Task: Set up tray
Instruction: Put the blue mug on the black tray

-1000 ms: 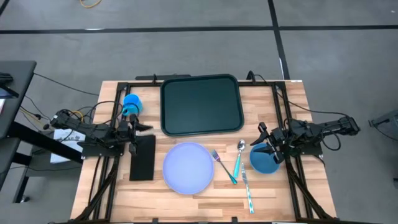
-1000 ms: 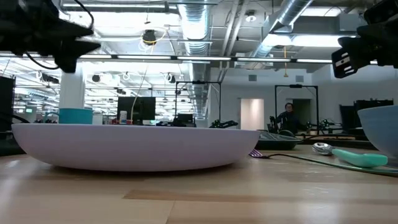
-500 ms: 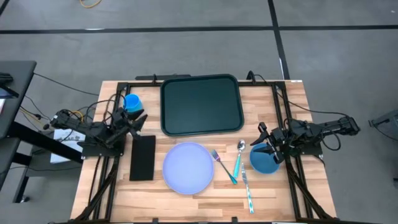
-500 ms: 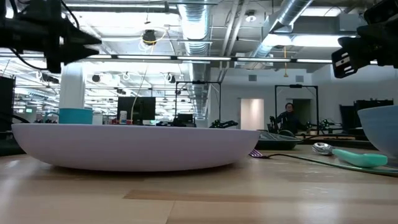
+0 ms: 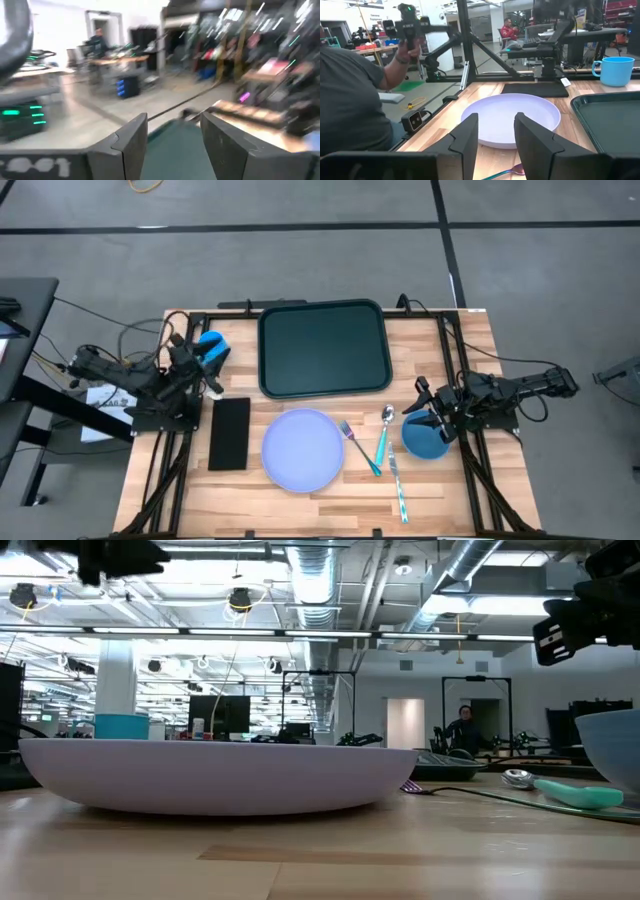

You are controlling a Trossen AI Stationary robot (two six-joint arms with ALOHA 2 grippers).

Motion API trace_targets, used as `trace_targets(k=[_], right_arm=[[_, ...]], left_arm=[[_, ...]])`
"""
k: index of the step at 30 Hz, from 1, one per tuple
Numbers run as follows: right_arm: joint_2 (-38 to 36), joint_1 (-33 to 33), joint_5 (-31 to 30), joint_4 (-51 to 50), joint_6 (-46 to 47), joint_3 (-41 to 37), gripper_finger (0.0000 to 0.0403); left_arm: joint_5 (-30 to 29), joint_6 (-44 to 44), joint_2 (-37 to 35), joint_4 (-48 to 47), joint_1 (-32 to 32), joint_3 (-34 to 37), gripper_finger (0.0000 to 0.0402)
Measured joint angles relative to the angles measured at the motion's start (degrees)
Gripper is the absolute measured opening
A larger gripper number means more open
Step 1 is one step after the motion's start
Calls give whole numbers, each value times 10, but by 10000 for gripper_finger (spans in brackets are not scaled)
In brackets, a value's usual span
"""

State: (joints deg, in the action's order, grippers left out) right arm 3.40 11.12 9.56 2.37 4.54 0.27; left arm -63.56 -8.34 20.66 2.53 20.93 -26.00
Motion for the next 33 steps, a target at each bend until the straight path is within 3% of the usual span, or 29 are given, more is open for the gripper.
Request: trace_targets(k=[3, 6, 12, 17, 22, 24, 33], right_arm=[[0, 0, 0, 0, 0, 0, 118], [0, 0, 0, 0, 0, 0, 118], [0, 0, 0, 0, 0, 0, 118], [0, 0, 0, 0, 0, 0, 118], [0, 0, 0, 0, 0, 0, 118], [0, 0, 0, 0, 0, 0, 118], [0, 0, -6, 0, 0, 0, 118]], left_arm=[[-43, 36, 84, -141, 0, -113, 173], [-45, 126, 160, -316, -3, -236, 173], [81, 365, 296, -690, -73, -494, 173], [181, 499, 394, -933, -185, -642, 173], [303, 432, 423, -890, -313, -658, 173], [310, 419, 437, -930, -359, -657, 173], [356, 284, 472, -925, -528, -570, 173]])
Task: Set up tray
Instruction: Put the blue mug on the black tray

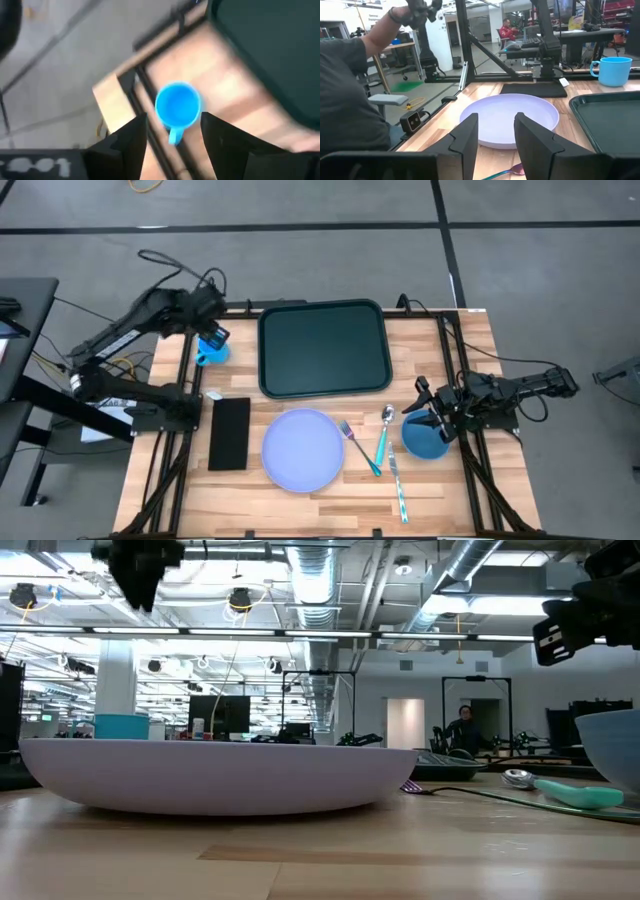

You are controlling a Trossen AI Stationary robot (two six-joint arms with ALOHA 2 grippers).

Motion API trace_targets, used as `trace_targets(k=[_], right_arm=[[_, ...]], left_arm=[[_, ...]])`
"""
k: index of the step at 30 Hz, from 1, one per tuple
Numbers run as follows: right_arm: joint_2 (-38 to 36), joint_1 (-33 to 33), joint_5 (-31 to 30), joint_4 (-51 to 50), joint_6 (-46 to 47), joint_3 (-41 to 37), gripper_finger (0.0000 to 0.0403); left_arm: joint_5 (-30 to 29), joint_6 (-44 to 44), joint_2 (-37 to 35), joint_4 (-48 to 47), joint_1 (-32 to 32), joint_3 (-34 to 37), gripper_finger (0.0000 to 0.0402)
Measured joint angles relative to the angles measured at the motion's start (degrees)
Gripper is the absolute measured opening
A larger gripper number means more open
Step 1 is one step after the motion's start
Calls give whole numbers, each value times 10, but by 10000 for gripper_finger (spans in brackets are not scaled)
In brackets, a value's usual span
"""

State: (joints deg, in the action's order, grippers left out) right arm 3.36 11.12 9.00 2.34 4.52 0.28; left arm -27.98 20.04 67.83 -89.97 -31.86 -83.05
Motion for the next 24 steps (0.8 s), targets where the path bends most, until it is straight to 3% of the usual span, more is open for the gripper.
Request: trace_targets(k=[10, 24], right_arm=[[0, 0, -1, -1, 0, 0, 118], [0, 0, -1, -1, 0, 0, 118]], left_arm=[[140, -124, 18, 0, -142, 102, 173], [138, -203, 104, -1, -177, 208, 173]])
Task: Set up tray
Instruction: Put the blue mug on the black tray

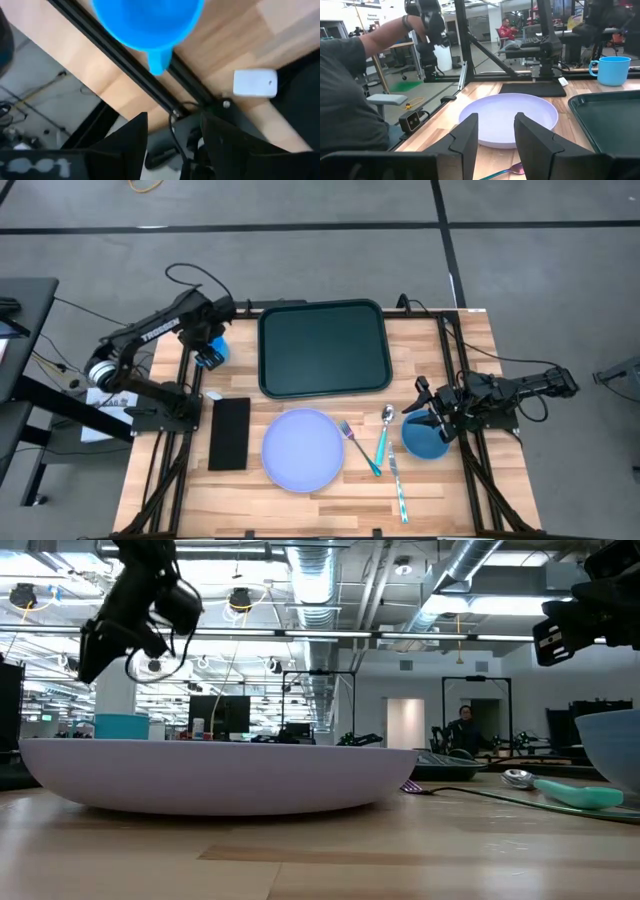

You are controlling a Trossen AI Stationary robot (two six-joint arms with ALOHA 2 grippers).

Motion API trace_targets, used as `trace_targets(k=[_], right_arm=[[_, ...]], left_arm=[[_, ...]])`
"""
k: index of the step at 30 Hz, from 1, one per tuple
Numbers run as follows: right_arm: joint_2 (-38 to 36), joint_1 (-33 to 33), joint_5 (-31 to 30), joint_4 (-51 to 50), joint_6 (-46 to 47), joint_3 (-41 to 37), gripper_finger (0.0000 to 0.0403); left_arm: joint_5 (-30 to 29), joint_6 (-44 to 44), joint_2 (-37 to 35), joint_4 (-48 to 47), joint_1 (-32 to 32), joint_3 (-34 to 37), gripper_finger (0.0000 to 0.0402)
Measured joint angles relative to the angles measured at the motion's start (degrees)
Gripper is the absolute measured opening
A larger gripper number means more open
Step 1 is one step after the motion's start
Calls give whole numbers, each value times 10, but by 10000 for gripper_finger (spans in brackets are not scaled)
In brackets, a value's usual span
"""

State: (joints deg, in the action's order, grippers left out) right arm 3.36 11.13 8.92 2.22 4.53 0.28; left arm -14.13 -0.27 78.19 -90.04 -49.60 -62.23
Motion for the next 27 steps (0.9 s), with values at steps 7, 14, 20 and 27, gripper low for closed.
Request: trace_targets(k=[7, 14, 20, 27], right_arm=[[0, 0, 0, 0, 0, 0, 118], [0, 0, 0, 0, 0, 0, 118], [0, 0, 0, 0, 0, 0, 118], [0, 0, 0, 0, 0, 0, 118]], left_arm=[[0, -2, 39, 49, 0, 40, 173], [-1, -8, 47, 98, 0, 61, 173], [-30, -7, 47, 101, 0, 63, 173], [-30, 0, 47, 101, 0, 63, 173]])
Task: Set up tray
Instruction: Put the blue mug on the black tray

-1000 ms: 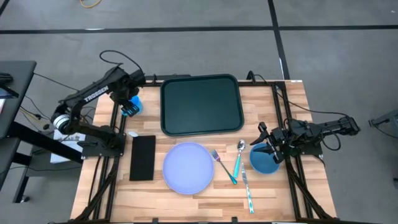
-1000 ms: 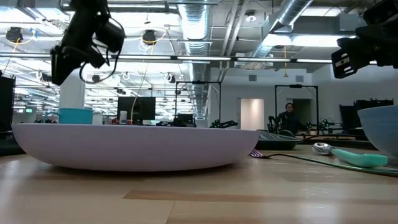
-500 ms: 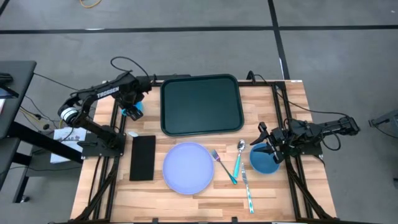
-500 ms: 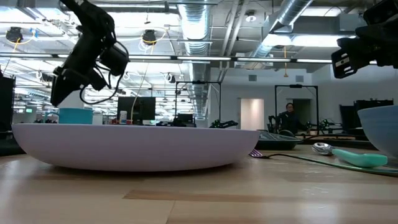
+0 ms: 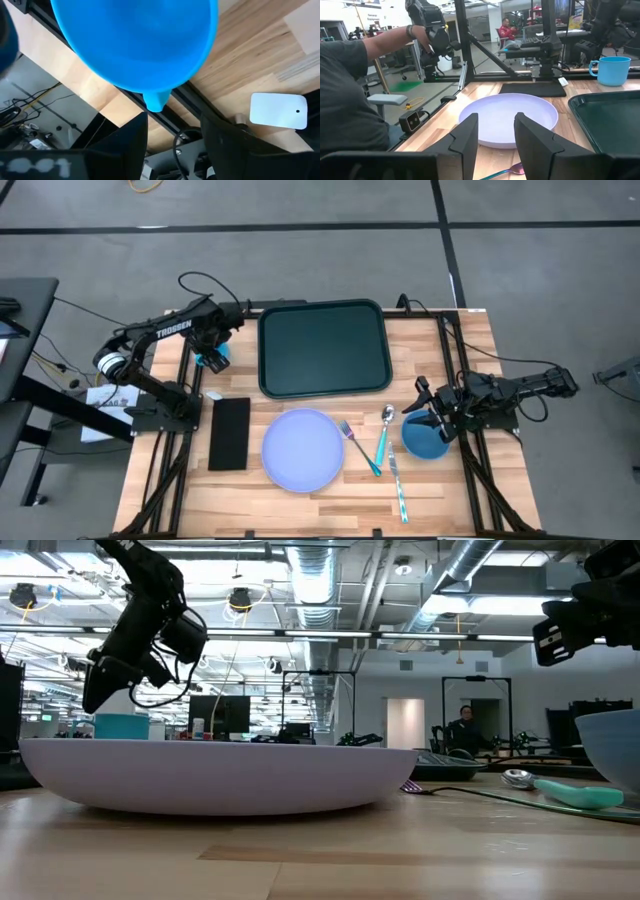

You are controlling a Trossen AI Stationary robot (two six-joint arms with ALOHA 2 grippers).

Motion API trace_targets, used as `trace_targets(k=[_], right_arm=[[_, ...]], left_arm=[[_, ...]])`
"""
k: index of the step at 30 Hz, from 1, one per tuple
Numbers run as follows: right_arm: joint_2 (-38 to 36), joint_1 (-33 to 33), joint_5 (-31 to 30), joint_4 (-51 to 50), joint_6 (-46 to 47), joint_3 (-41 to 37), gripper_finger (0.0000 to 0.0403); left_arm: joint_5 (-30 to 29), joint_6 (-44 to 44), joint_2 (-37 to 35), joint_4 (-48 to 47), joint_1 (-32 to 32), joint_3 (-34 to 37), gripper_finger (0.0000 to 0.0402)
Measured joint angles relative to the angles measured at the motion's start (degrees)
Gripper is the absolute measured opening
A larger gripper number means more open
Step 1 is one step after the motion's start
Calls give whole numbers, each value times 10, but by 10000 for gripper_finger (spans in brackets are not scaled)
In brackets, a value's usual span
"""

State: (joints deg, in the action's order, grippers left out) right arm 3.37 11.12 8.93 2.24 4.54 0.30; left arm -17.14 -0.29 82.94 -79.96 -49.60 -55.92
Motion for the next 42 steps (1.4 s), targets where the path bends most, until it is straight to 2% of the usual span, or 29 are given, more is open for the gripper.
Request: trace_targets(k=[7, 11, 19, 25, 34, 42], right_arm=[[0, 0, 0, 0, 0, 0, 118], [0, 0, 0, 0, 0, 0, 118], [0, 0, 0, 0, 0, 0, 118], [0, 0, 0, 0, 0, 0, 118], [0, 0, 0, 0, 0, 0, 118], [0, 0, 0, 0, 0, 0, 118]], left_arm=[[-4, 16, 0, 16, 0, 0, 173], [-31, 16, -4, 8, 0, 0, 173], [-18, 4, -42, -24, 1, -17, 173], [63, -66, -60, 30, 14, -19, 173], [39, -109, -60, 98, 54, -19, 173], [33, -106, -60, 134, 53, 7, 173]])
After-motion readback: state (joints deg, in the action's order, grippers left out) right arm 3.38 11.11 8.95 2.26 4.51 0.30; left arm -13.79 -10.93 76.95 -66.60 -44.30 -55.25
